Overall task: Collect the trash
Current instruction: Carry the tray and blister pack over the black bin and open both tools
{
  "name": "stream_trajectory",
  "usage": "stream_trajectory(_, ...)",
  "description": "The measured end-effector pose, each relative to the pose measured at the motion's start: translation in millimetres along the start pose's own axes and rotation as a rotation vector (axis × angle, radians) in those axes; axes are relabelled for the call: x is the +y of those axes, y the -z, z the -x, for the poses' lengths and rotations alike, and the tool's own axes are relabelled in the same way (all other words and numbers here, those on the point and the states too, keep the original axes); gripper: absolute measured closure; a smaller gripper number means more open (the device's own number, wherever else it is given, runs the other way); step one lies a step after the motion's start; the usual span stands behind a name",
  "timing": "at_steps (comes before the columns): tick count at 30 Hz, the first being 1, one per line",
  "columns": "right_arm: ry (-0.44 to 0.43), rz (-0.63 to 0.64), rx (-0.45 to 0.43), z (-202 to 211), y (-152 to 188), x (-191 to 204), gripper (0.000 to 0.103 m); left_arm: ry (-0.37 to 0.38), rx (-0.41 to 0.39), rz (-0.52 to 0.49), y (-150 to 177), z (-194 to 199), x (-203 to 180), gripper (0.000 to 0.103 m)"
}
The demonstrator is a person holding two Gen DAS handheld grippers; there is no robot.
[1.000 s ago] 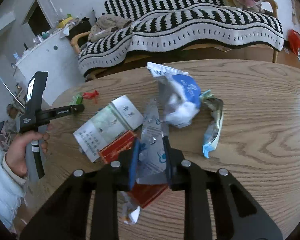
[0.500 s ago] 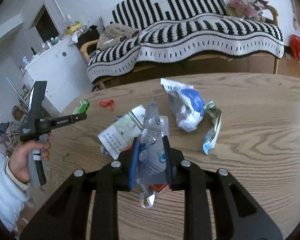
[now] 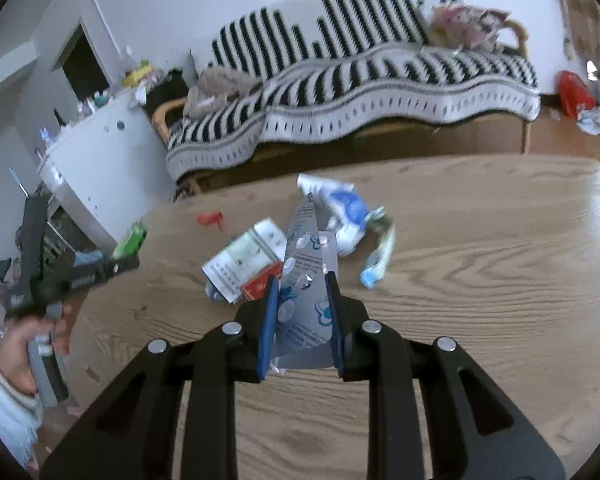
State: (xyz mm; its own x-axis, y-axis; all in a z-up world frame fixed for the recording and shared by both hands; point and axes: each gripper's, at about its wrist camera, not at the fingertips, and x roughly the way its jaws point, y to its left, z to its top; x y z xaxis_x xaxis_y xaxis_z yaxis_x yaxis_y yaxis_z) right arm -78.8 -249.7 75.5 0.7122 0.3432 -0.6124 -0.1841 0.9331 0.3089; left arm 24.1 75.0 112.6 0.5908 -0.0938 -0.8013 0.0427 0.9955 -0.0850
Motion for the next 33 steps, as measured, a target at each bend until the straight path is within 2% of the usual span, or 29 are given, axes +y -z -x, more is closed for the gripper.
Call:
stream_trajectory(4,0.044,-0.018,-0.054,68,17,-14,0.08,0.114,-0.036,-0.077,39,54,-64,0.068)
stream_trajectory(8,0.105,-0.062,-0.107,146,53,-39,0.08,0.256,-0.03,-0.183,93,94,-143,0.068)
stream_trajectory(12,0.189,-0.154,-0.14,222,108,-82,0.08,0.406,0.035,-0.303,163,119,-227,0.068)
stream_trajectory(16,0.264,-0.256,-0.104,273,176,-126,0.08,0.507,0.134,-0.393,222,120,-293,0.068)
stream_trajectory(20,0.321,-0.392,-0.028,292,248,-172,0.08,0.574,0.247,-0.479,279,105,-349,0.068)
stream_trajectory(24,0.337,-0.512,0.067,287,307,-207,0.08,0.57,0.377,-0.554,332,70,-392,0.068)
stream_trajectory(27,0.348,-0.552,0.105,287,333,-222,0.08,0.569,0.425,-0.578,348,53,-407,0.068)
stream_trajectory(33,0.336,-0.607,0.131,287,350,-238,0.08,0.562,0.476,-0.603,367,36,-418,0.068)
